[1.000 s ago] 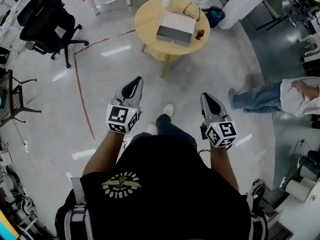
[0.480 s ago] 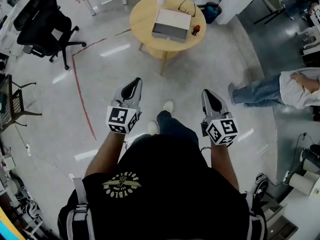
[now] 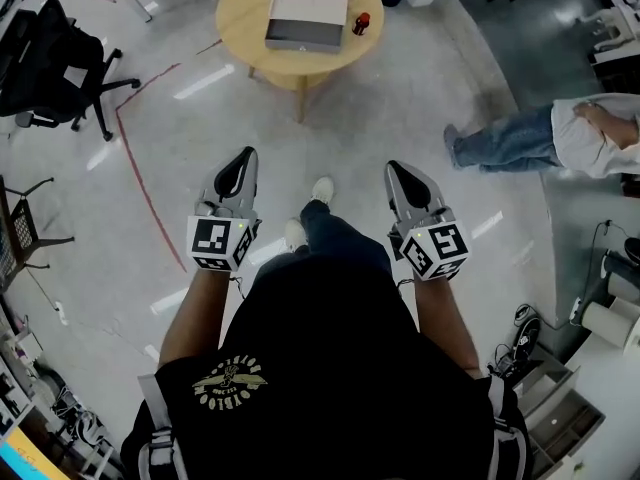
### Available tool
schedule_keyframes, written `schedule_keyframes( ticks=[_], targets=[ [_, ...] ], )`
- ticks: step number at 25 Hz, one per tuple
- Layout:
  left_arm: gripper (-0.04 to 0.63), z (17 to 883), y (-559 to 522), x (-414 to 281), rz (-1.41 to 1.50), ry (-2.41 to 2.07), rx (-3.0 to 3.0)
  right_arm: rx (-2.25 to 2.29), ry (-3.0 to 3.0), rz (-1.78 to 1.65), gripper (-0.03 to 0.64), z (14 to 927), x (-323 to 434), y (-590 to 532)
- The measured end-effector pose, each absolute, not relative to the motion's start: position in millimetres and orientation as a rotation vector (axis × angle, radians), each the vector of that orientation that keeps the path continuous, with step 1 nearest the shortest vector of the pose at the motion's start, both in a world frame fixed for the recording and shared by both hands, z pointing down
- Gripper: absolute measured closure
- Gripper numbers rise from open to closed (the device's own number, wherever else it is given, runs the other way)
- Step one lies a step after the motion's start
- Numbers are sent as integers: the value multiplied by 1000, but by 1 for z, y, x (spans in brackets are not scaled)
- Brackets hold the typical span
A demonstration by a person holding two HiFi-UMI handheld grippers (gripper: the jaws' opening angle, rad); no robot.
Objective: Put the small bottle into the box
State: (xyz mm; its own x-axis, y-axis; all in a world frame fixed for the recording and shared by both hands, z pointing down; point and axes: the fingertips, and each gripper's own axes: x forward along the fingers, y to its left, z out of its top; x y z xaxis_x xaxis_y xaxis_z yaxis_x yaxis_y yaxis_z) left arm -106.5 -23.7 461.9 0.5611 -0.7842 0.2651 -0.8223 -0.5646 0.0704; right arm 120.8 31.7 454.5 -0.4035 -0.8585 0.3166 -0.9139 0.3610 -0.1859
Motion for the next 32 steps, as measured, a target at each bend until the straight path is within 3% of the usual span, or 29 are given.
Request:
schedule_keyframes(
  ticks=[6, 18, 32],
  targets=[
    [595, 488, -65, -81, 428, -1304, 2635, 1629, -2436, 528, 609, 474, 153, -5],
    [595, 447, -181, -24, 326, -1412, 2596, 1624, -2506, 455, 609, 465, 211, -133],
    [595, 429, -205, -37, 359, -1548, 2508, 1492, -2626, 439, 609, 446, 204, -198]
  ],
)
